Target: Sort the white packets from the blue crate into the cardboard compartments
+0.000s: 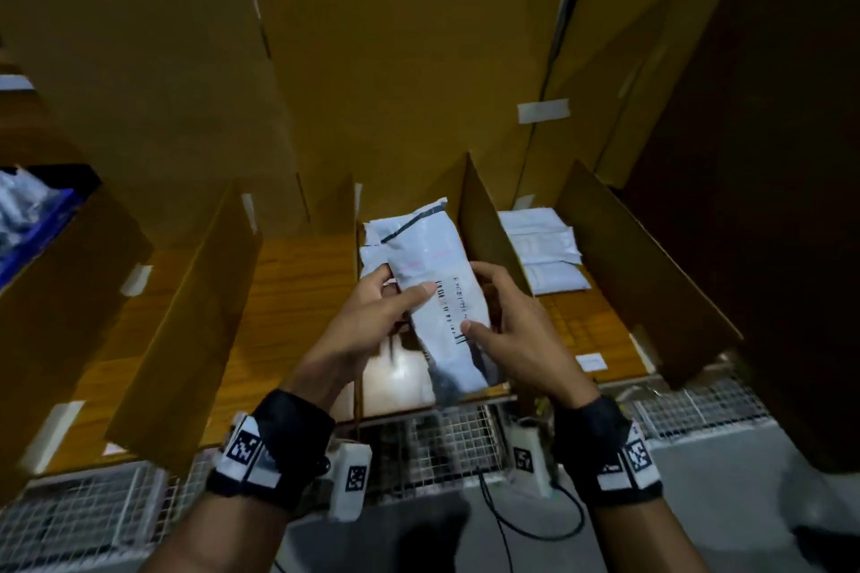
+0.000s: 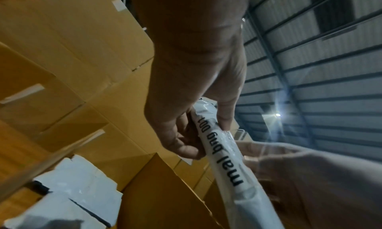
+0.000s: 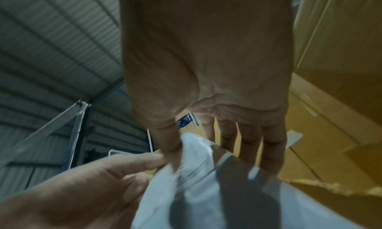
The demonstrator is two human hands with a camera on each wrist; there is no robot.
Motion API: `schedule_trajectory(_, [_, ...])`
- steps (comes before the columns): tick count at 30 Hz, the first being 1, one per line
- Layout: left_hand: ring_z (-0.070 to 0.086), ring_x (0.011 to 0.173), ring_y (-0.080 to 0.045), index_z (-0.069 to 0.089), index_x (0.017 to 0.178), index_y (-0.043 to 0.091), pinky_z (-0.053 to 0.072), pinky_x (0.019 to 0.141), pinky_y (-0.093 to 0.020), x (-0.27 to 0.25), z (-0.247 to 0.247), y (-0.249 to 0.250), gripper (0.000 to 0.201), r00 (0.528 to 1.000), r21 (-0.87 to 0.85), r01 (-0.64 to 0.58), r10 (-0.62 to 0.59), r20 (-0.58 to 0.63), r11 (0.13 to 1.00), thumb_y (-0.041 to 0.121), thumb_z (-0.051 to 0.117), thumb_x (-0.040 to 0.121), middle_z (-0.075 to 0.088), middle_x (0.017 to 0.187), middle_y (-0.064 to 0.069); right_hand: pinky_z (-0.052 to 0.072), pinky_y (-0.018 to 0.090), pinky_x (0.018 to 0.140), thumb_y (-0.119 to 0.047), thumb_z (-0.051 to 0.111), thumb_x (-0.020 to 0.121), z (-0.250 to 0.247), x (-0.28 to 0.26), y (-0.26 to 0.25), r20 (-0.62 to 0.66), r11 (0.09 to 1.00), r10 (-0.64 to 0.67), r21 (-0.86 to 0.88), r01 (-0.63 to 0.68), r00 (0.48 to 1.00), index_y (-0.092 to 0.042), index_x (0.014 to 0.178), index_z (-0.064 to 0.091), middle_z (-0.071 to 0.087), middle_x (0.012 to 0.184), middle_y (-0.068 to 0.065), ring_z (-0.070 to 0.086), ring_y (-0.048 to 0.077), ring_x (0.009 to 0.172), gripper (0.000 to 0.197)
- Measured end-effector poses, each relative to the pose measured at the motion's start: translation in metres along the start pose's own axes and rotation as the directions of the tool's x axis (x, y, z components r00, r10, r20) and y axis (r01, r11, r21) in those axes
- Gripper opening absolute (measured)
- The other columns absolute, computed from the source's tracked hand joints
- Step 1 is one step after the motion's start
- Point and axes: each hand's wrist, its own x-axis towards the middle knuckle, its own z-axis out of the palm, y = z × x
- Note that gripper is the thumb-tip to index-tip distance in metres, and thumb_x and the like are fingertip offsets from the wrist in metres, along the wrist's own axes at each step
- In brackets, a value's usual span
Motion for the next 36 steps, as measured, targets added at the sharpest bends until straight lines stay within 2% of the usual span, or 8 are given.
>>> schedule_trajectory(7, [0.077, 0.108, -0.02, 0.066, 0.131, 0.017, 0.064, 0.088, -0.037, -0.031, 0.07, -0.023, 0.035, 0.986, -0.027, -0.022, 0.026, 0.165, 0.999, 0.01, 0.075, 0.097, 0.079, 0.121, -0.002, 0.049, 0.043, 0.106, -0.065, 0.08, 0.078, -0.022, -0.063, 0.015, -0.058, 0.959, -0.01, -0.283, -0.007, 0.998, -0.037, 0.165, 0.013, 0.042, 0.159, -0.011, 0.045, 0.015, 0.142, 0.114])
schedule_trajectory(10, [0.075, 0.109, -0.015, 0.067, 0.127, 0.024, 0.064, 0.087, -0.033, -0.027, 0.102, -0.024, 0.032, 0.976, 0.025, -0.022, 0.016, 0.216, 0.999, 0.019, 0.077, 0.097, 0.079, 0.12, 0.003, 0.054, 0.05, 0.096, -0.05, 0.075, 0.077, -0.052, -0.078, 0.022, -0.115, 0.942, 0.018, -0.332, -0.056, 0.993, -0.038, 0.162, 0.017, 0.049, 0.145, -0.004, 0.053, 0.02, 0.128, 0.103])
schedule_trajectory(14, [0.07, 0.114, -0.013, 0.057, 0.137, 0.029, 0.06, 0.1, -0.045, 0.0, 0.125, -0.027, 0.05, 0.989, 0.17, -0.019, -0.007, 0.147, 0.985, 0.05, 0.075, 0.095, 0.074, 0.123, 0.006, 0.053, 0.047, 0.087, -0.033, 0.079, 0.08, -0.1, -0.074, 0.046, -0.157, 0.884, 0.113, -0.435, -0.172, 0.981, -0.034, 0.159, 0.02, 0.051, 0.134, 0.002, 0.055, 0.027, 0.118, 0.099])
schedule_trajectory(18, [0.065, 0.113, -0.009, 0.057, 0.127, 0.031, 0.058, 0.094, -0.036, 0.043, 0.134, -0.034, 0.035, 0.995, 0.45, -0.099, 0.087, 0.048, 0.887, 0.048, 0.07, 0.1, 0.067, 0.127, 0.01, 0.051, 0.045, 0.084, -0.031, 0.084, 0.08, -0.14, -0.038, 0.099, -0.174, 0.829, 0.194, -0.497, -0.256, 0.965, -0.033, 0.159, 0.017, 0.05, 0.133, 0.006, 0.056, 0.031, 0.117, 0.103])
schedule_trajectory(23, [0.053, 0.135, -0.025, 0.049, 0.145, 0.026, 0.046, 0.103, -0.035, 0.116, 0.154, -0.049, 0.05, 0.977, 0.747, -0.092, 0.203, -0.058, 0.659, 0.041, 0.067, 0.102, 0.055, 0.148, -0.001, 0.054, 0.054, 0.086, -0.04, 0.076, 0.076, -0.168, 0.035, 0.187, -0.121, 0.791, 0.22, -0.559, -0.25, 0.968, -0.032, 0.158, 0.018, 0.05, 0.135, 0.013, 0.058, 0.044, 0.119, 0.1])
schedule_trajectory(29, [0.021, 0.158, -0.026, 0.019, 0.166, 0.023, 0.025, 0.127, -0.045, 0.184, 0.177, -0.057, 0.079, 0.979, 0.845, -0.057, 0.194, -0.056, 0.532, 0.047, 0.06, 0.104, 0.021, 0.174, -0.001, 0.053, 0.055, 0.095, -0.047, 0.081, 0.082, -0.163, 0.122, 0.272, 0.048, 0.722, 0.248, -0.675, -0.151, 0.968, -0.03, 0.16, 0.016, 0.049, 0.145, 0.014, 0.058, 0.044, 0.123, 0.104])
schedule_trajectory(33, [0.01, 0.162, -0.025, 0.011, 0.169, 0.019, 0.018, 0.131, -0.048, 0.202, 0.181, -0.059, 0.085, 0.983, 0.891, -0.02, 0.173, -0.066, 0.453, 0.046, 0.059, 0.104, 0.012, 0.177, -0.005, 0.049, 0.057, 0.1, -0.049, 0.091, 0.07, -0.149, 0.172, 0.305, 0.187, 0.687, 0.238, -0.726, -0.029, 0.953, -0.029, 0.159, 0.018, 0.05, 0.147, 0.011, 0.054, 0.043, 0.129, 0.116])
schedule_trajectory(36, [0.006, 0.163, -0.023, 0.009, 0.169, 0.019, 0.015, 0.131, -0.046, 0.209, 0.182, -0.061, 0.083, 0.983, 0.897, -0.009, 0.171, -0.074, 0.443, 0.04, 0.057, 0.105, 0.007, 0.178, -0.004, 0.039, 0.06, 0.11, -0.039, 0.087, 0.077, -0.137, 0.202, 0.321, 0.261, 0.659, 0.226, -0.751, 0.05, 0.939, -0.028, 0.162, 0.017, 0.046, 0.153, 0.01, 0.048, 0.043, 0.134, 0.11])
